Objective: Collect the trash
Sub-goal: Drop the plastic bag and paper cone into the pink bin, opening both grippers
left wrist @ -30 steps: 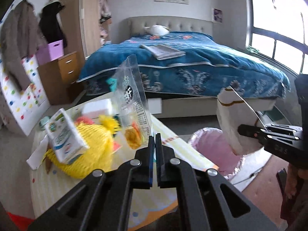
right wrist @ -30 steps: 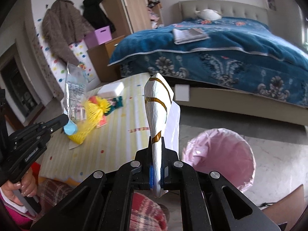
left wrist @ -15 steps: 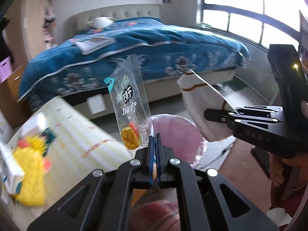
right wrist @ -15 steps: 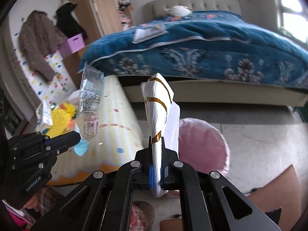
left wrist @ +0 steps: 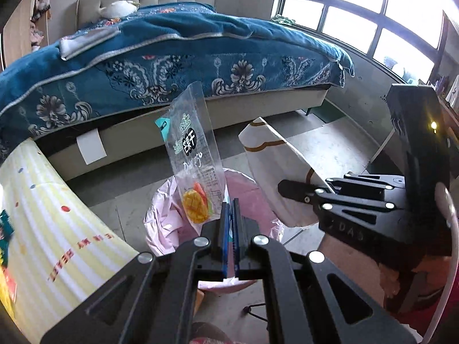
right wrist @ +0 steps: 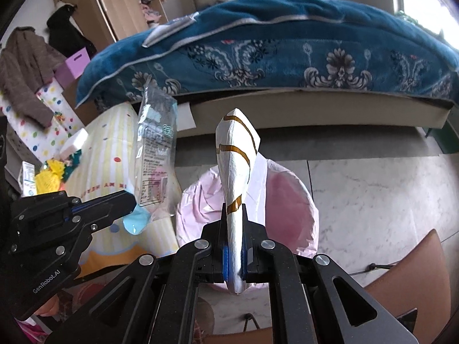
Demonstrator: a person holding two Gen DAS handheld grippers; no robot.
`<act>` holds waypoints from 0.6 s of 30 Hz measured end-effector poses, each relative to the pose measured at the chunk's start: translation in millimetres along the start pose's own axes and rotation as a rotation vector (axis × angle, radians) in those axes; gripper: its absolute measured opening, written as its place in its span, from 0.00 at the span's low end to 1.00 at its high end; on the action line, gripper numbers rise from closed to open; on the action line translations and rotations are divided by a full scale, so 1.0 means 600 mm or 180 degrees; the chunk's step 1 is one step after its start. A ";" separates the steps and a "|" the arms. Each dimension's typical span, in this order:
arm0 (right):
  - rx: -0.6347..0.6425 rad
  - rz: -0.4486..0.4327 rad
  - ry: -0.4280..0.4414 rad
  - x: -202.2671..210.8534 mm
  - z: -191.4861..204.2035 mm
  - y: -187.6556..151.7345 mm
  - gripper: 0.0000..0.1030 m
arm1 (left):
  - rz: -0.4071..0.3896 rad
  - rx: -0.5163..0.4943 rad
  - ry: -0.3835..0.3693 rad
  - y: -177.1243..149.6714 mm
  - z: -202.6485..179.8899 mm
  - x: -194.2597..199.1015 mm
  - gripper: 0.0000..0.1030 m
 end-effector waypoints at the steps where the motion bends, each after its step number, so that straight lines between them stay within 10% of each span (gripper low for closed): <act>1: -0.0010 0.0017 -0.0013 -0.006 -0.002 0.000 0.10 | 0.0020 0.0026 -0.0001 0.001 0.006 -0.009 0.01; 6: -0.0031 0.0040 -0.0100 -0.031 -0.011 0.005 0.44 | 0.0052 0.0174 -0.0007 -0.006 0.032 -0.020 0.26; 18: 0.0120 -0.0301 0.0056 0.061 0.055 0.011 0.45 | -0.0051 0.0594 0.0616 -0.066 0.123 0.107 0.38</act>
Point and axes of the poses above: each gripper's, at about its wrist camera, not at the fingertips, and x roughly against the way its jaws point, z to its left, y to its top, the point moved 9 cm from there along -x, roughly the way its jaws point, and after that the axes turned 10 degrees about -x, right-handed, at the moved point
